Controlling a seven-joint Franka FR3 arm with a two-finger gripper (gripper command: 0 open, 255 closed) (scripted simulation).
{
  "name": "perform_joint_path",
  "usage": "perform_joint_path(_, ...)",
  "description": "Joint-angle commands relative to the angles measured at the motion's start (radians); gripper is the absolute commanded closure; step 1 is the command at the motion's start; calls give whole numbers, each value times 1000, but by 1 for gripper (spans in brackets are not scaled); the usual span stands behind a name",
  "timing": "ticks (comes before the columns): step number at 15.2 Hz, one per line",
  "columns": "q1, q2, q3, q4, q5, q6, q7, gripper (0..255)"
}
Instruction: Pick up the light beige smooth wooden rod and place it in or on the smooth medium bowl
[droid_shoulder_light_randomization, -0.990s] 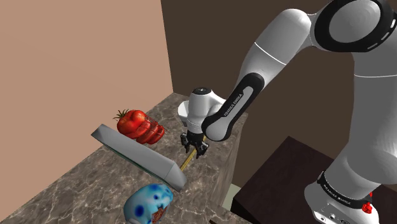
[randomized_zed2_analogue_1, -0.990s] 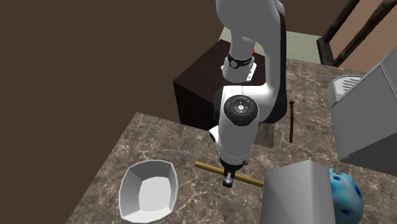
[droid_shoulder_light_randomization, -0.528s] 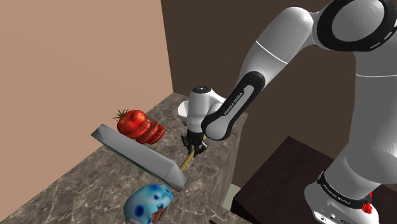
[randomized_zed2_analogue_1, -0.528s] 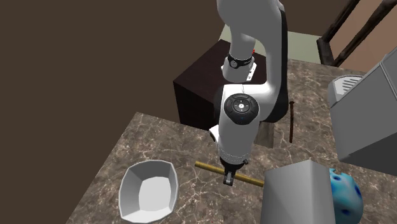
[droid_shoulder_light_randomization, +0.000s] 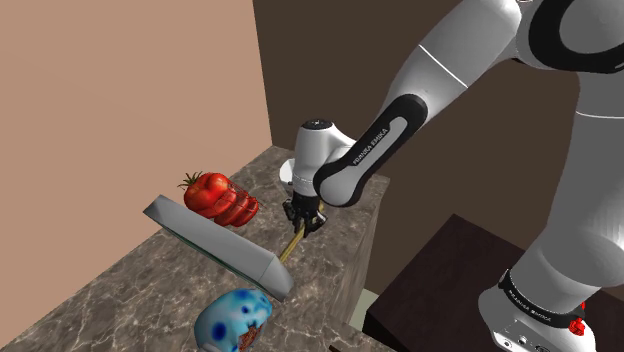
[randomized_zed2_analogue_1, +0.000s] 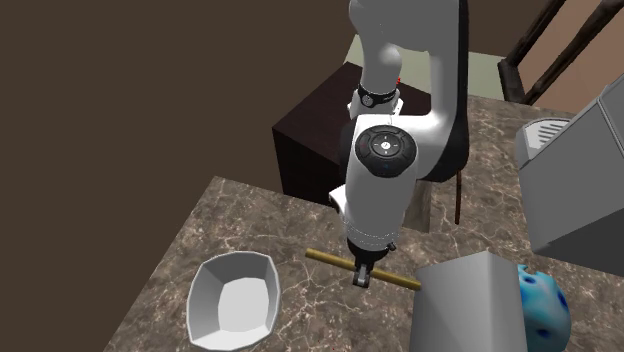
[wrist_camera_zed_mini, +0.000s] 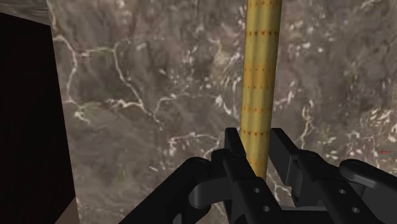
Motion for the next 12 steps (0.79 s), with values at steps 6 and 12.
perform_joint_path(6, -38, -88, 49, 4, 77, -83, -46, 255)
perform_joint_path(12, -61, -158, 76, 18, 138, -157, -83, 255)
